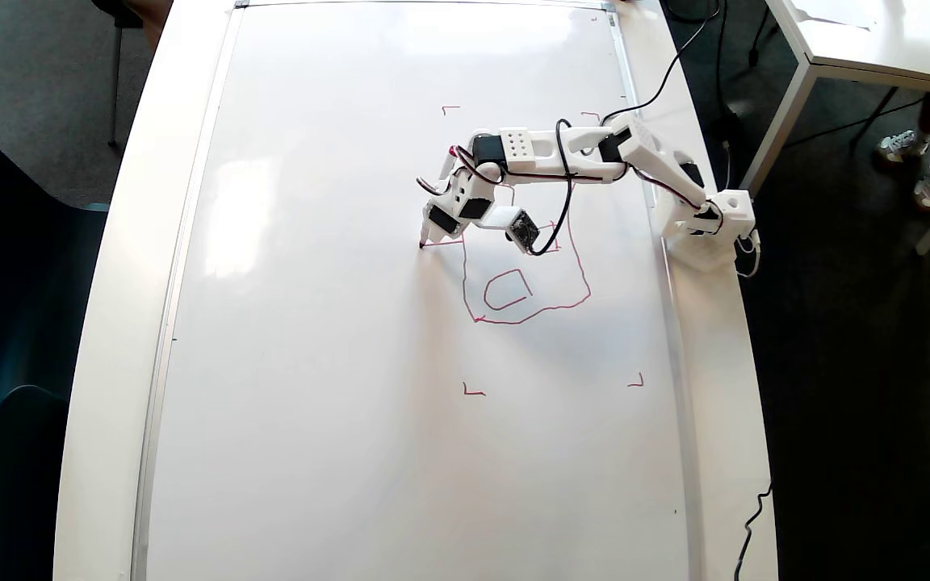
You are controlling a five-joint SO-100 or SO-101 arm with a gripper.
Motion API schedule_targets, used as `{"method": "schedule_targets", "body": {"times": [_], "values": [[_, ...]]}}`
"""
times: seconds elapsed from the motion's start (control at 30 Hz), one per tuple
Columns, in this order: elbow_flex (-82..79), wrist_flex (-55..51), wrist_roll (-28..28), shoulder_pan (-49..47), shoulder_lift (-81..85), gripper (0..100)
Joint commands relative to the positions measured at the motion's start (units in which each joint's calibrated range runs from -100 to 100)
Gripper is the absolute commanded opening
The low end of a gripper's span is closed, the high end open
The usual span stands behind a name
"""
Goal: Draw on a whiteboard a robot head using a pen attached to the gripper
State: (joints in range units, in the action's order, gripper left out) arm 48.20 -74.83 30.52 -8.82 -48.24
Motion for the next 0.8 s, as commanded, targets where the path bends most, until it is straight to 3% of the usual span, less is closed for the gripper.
{"method": "schedule_targets", "body": {"times": [0.0,0.27,0.77], "values": [[-0.2,0.6,-0.2,-2.1,-0.5,1],[-0.6,7.8,-0.2,-2.4,-1.7,1],[0.4,7.8,2.5,3.5,-2.5,1]]}}
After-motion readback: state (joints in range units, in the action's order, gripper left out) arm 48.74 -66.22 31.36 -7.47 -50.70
